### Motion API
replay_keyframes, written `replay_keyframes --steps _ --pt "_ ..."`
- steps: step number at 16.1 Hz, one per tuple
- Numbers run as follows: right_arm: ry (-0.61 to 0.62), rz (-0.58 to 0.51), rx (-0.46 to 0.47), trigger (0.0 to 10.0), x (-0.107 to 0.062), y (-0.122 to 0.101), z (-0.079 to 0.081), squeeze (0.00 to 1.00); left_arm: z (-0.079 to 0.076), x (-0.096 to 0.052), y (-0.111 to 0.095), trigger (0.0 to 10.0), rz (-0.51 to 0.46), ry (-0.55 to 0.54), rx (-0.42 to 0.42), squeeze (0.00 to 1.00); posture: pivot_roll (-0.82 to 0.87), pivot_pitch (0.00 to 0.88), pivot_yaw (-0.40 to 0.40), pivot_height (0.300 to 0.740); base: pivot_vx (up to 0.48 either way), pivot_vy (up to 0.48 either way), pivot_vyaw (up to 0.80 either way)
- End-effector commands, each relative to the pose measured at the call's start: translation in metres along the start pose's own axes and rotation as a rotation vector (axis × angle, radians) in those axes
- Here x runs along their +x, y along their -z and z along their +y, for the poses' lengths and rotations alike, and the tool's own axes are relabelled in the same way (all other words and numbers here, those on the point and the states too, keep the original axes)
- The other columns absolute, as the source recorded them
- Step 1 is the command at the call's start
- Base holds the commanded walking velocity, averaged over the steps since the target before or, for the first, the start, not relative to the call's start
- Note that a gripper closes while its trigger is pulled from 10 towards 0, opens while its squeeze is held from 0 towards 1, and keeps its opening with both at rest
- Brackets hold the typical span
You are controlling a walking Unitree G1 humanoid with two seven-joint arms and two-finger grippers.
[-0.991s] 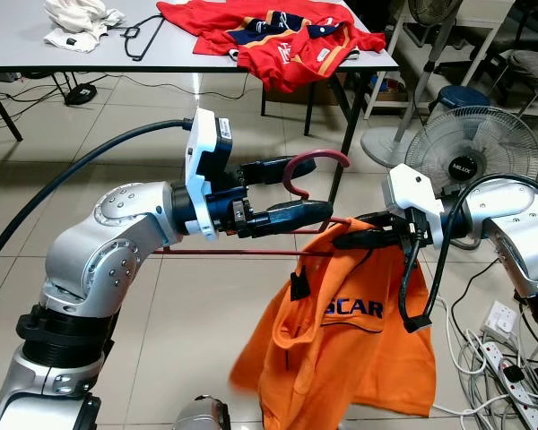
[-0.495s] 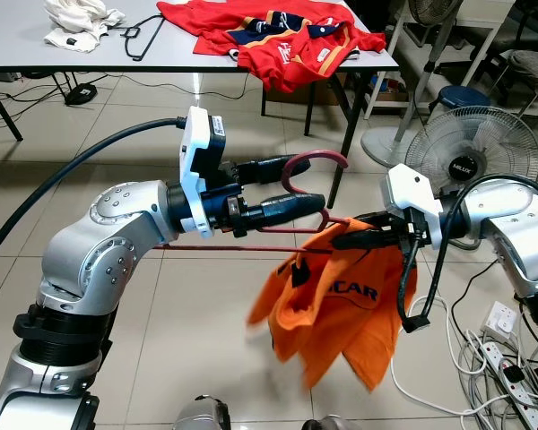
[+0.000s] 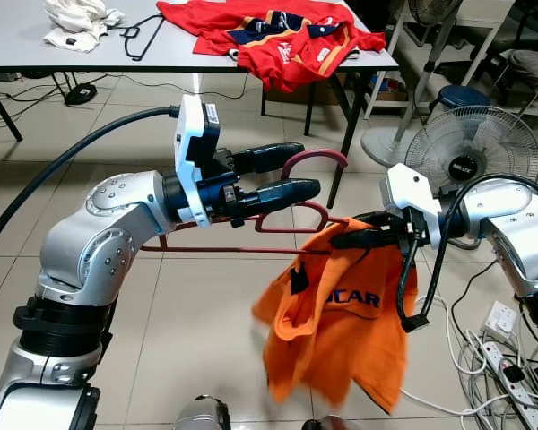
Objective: Hang hanger
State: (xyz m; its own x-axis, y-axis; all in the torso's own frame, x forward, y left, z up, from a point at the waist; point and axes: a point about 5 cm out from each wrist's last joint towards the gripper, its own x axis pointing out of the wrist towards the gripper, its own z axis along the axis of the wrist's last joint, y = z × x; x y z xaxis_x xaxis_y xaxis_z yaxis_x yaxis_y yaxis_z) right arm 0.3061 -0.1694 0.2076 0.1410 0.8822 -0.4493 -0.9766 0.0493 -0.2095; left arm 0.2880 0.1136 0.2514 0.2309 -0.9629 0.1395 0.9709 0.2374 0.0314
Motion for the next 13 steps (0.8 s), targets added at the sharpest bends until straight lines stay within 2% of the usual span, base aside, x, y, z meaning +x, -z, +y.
replay_keyframes --steps 1,2,5,7,8,9,10,13 --pt "0.021 -0.019 -0.062 10.0 -0.0054 -0.0153 -0.0055 0.0 0.0017 0.0005 -0.0055 8.2 -0.01 0.008 0.017 0.0 -0.04 0.061 -0.026 0.74 0.0 0.0 0.0" --pt "0.021 -0.019 -0.062 10.0 -0.0055 -0.0153 -0.0057 0.0 0.0018 0.0006 -0.0057 4.7 -0.013 0.012 0.015 0.0 -0.04 0.061 -0.026 0.74 0.0 0.0 0.0" --pt "0.023 -0.015 -0.061 10.0 -0.0066 -0.0146 -0.0063 0.0 0.0021 -0.0021 -0.0089 3.9 -0.022 0.017 0.016 0.0 -0.04 0.06 -0.028 0.74 0.0 0.0 0.0" --pt "0.024 -0.011 -0.059 10.0 -0.0078 -0.0137 -0.0068 0.0 0.003 -0.0058 -0.0117 1.3 -0.032 0.016 0.016 0.0 -0.04 0.059 -0.03 0.74 0.0 0.0 0.0" --pt "0.024 -0.011 -0.059 10.0 -0.0076 -0.0138 -0.0071 0.0 0.003 -0.0058 -0.0114 0.7 -0.033 0.017 0.015 0.0 -0.04 0.06 -0.03 0.74 0.0 0.0 0.0" --pt "0.024 -0.011 -0.06 10.0 -0.0075 -0.0139 -0.0071 0.0 0.0029 -0.0058 -0.0113 0.7 -0.033 0.018 0.015 0.0 -0.04 0.06 -0.03 0.74 0.0 0.0 0.0" --pt "0.025 -0.012 -0.061 10.0 -0.0076 -0.0141 -0.0074 0.0 0.0023 -0.005 -0.0108 0.0 -0.037 0.022 0.013 0.0 -0.04 0.06 -0.029 0.74 0.0 0.0 0.0" --pt "0.025 -0.012 -0.062 10.0 -0.0082 -0.0147 -0.0079 0.0 0.001 -0.0017 -0.0108 0.0 -0.047 0.033 0.007 0.0 -0.04 0.061 -0.028 0.74 0.0 0.0 0.0"
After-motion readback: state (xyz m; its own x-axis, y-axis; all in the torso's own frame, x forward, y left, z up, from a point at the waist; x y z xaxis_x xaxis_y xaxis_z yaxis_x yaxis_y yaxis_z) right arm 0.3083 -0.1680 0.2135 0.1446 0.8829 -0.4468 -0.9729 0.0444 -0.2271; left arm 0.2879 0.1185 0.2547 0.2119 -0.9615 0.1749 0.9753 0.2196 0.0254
